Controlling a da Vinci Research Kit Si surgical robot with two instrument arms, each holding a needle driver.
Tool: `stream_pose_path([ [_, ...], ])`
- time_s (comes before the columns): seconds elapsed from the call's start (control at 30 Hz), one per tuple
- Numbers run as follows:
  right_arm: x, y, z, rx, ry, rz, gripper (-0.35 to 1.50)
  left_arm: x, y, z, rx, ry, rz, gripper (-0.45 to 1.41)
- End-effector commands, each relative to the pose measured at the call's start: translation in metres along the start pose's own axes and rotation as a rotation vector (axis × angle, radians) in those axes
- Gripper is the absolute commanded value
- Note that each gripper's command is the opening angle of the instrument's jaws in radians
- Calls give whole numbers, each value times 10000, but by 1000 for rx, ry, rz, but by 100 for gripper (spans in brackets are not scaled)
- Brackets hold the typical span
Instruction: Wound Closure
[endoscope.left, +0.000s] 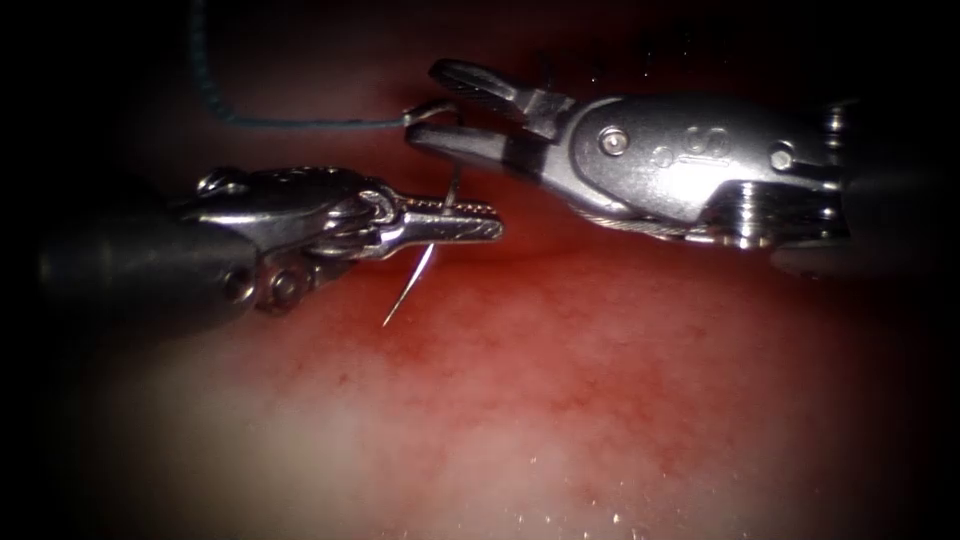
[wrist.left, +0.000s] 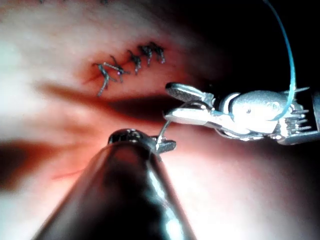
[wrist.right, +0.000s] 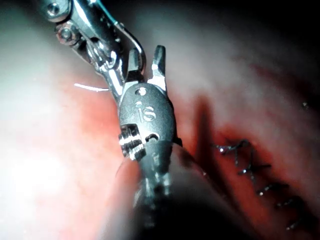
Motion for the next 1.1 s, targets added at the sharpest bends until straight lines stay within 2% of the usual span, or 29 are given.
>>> stream_pose_path([
  [0.03, -3, -6, 8, 0, 4, 0, 16, 0, -3, 7, -1, 0, 1, -45],
  [0.27, -4, -7, 11, 0, 3, -7, 21, -2, -1, 8, -9, -4, 1, -45],
  [0.3, -4, -8, 12, 1, 5, -14, 11, -3, -1, 8, -9, -4, 1, -45],
  [0.33, -4, -8, 12, 1, 5, -14, 11, -3, -1, 8, -9, -4, 1, -45],
  [0.37, -5, -9, 12, 1, 6, -15, -3, -2, -1, 8, -9, -4, 1, -45],
  [0.4, -5, -10, 12, 1, 6, -16, -28, -3, -1, 8, -9, -4, 1, -45],
  [0.43, -6, -12, 12, 0, 7, -18, -35, -3, -1, 8, -9, -4, 1, -45],
  [0.6, -10, -13, 10, -2, 3, -57, -35, -3, -1, 7, 6, 2, 2, -45],
  [0.67, -11, -12, 10, -3, 0, -65, -35, -3, -1, 6, 13, 5, 1, -3],
  [0.7, -11, -12, 10, -3, 0, -65, -35, -3, -1, 6, 13, 5, 1, -3],
  [0.73, -14, -11, 11, 23, 1, -69, -35, -4, -1, 4, 8, 18, 0, 32],
  [0.77, -14, -11, 11, 23, 1, -69, -35, -4, -1, 4, 8, 18, 0, 32],
  [0.8, -15, -10, 12, 37, 1, -71, -35, -4, -1, 2, 5, 22, 0, 51],
  [0.83, -19, -8, 14, 66, 4, -76, -35, -5, -1, -2, -2, 30, 1, 81],
  [0.87, -19, -8, 14, 66, 4, -76, -35, -5, -1, -2, -2, 30, 1, 81],
  [0.9, -21, -7, 15, 79, 7, -78, -35, -6, -1, -4, -4, 28, 1, 91],
  [0.93, -27, -2, 19, 107, 21, -81, -35, -10, -1, -12, 5, 28, 10, 113],
  [0.97, -30, 0, 20, 122, 28, -82, -35, -12, -1, -16, 15, 29, 23, 120],
  [1.1, -40, 9, 25, 159, 46, -88, -35, -23, -2, -35, 77, 39, 100, 126],
])
